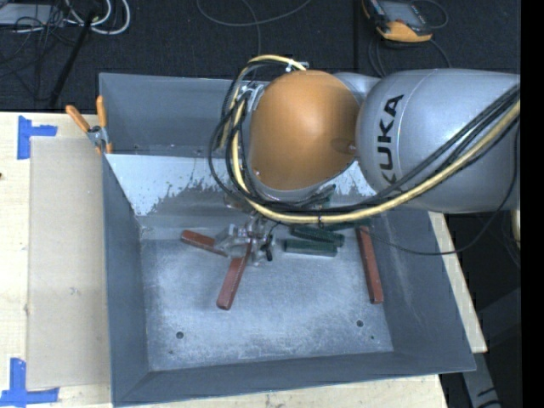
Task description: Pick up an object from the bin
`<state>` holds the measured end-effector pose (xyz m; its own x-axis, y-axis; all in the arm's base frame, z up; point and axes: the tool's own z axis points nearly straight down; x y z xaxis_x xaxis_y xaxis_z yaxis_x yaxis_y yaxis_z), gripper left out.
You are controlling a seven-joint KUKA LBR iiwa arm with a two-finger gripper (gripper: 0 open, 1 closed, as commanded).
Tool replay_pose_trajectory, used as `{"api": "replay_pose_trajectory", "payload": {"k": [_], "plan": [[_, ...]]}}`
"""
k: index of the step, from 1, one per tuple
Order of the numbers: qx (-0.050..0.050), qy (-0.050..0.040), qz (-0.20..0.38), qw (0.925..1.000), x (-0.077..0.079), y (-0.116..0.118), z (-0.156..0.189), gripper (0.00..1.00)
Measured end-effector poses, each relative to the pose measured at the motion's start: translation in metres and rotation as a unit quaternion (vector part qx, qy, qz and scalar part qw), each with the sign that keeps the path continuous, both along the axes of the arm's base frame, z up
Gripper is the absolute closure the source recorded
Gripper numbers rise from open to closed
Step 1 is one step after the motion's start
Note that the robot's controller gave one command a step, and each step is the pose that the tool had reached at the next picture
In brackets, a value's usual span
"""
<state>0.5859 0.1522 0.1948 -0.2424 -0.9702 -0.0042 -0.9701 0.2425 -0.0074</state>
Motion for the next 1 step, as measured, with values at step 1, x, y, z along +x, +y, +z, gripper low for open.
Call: {"api": "replay_pose_trajectory", "payload": {"k": [1], "plan": [[0.000, 0.0016, 0.181, 0.9835, -0.0007, 0.0247, 0.0560, 1.00]]}}
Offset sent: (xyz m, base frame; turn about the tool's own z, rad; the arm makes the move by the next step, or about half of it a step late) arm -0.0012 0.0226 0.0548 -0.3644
